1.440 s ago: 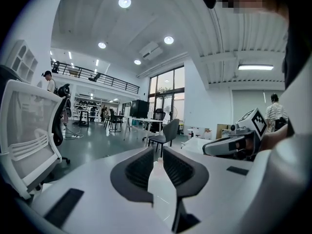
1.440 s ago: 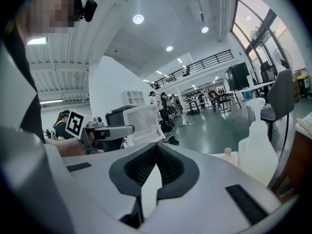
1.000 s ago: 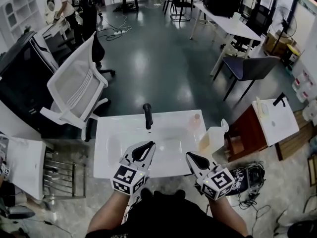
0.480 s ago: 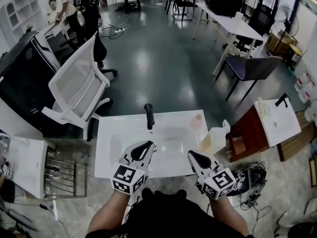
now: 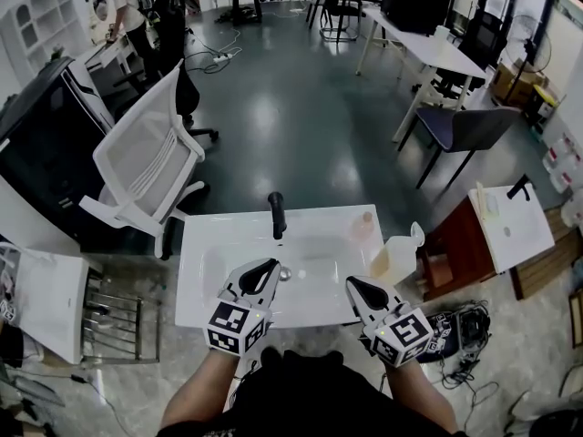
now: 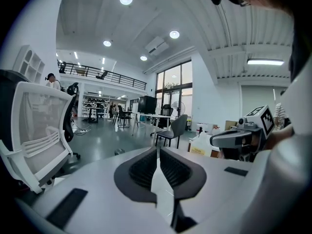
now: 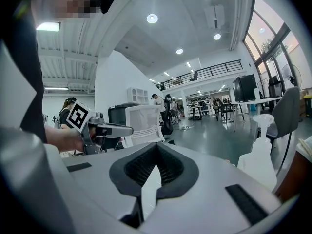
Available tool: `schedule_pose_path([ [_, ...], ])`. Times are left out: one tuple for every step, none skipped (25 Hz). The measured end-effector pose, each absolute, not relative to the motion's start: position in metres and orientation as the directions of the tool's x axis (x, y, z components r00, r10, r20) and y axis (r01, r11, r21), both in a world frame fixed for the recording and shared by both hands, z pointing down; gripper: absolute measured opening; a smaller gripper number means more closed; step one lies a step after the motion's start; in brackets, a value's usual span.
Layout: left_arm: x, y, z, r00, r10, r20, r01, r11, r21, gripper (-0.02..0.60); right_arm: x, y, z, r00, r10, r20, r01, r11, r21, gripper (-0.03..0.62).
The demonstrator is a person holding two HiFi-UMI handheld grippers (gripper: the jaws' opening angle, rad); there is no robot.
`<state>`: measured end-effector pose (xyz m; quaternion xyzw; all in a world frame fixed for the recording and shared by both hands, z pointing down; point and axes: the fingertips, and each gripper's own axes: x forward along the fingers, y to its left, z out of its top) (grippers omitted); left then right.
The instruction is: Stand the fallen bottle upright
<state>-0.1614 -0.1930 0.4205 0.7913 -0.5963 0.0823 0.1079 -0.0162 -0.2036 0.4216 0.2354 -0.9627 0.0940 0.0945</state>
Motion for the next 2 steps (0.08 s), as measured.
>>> schedule_pose_path([
  [-0.1622,-0.1924,0.4207,0.273,-0.926,0.26,-0.962,-0.263,0.073,0.034,-0.0166,-0.2029,0.4221,-0.873,-0.433,0.224,-0.468,0.873,-0.137,0.011],
  [-0.163,-0.1917,0.421,0.271,-0.926,0.262,-0.963,-0.261,0.073,0.034,-0.0171,-0.2022,0.4228,-0.875,-0.43,0.222,-0.465,0.874,-0.138,0.011],
])
